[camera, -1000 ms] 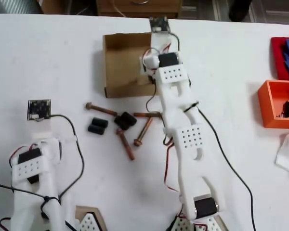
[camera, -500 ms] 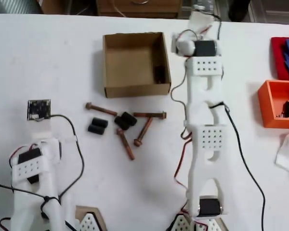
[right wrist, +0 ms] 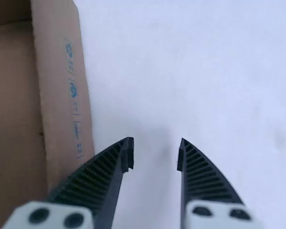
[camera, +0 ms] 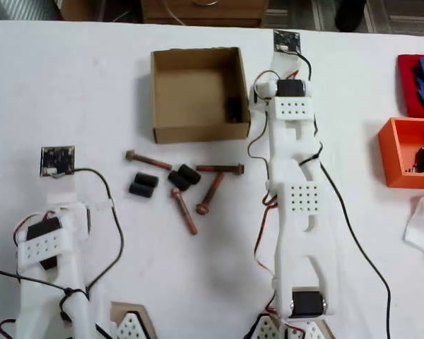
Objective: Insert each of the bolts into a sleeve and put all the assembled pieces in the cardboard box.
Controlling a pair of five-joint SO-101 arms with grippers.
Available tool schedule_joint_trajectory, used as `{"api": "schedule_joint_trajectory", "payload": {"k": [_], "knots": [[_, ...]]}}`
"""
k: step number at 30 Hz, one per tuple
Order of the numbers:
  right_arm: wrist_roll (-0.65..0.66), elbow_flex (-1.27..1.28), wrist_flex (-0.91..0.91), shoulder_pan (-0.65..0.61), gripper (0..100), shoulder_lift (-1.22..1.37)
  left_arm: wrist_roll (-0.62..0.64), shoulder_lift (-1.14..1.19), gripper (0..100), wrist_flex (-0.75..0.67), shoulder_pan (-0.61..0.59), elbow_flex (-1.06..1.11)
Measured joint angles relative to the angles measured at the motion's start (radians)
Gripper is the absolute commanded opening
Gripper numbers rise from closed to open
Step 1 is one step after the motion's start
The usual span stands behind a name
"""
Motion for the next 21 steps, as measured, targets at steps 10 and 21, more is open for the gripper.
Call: {"api": "schedule_joint_trajectory", "payload": {"k": [10,21], "knots": [[-0.003,-0.003,0.048,-0.015,14.4,-0.002,0.000,0.000,6,0.000,0.000,0.000],[-0.003,-0.003,0.074,-0.017,14.4,-0.002,0.000,0.000,6,0.000,0.000,0.000]]}}
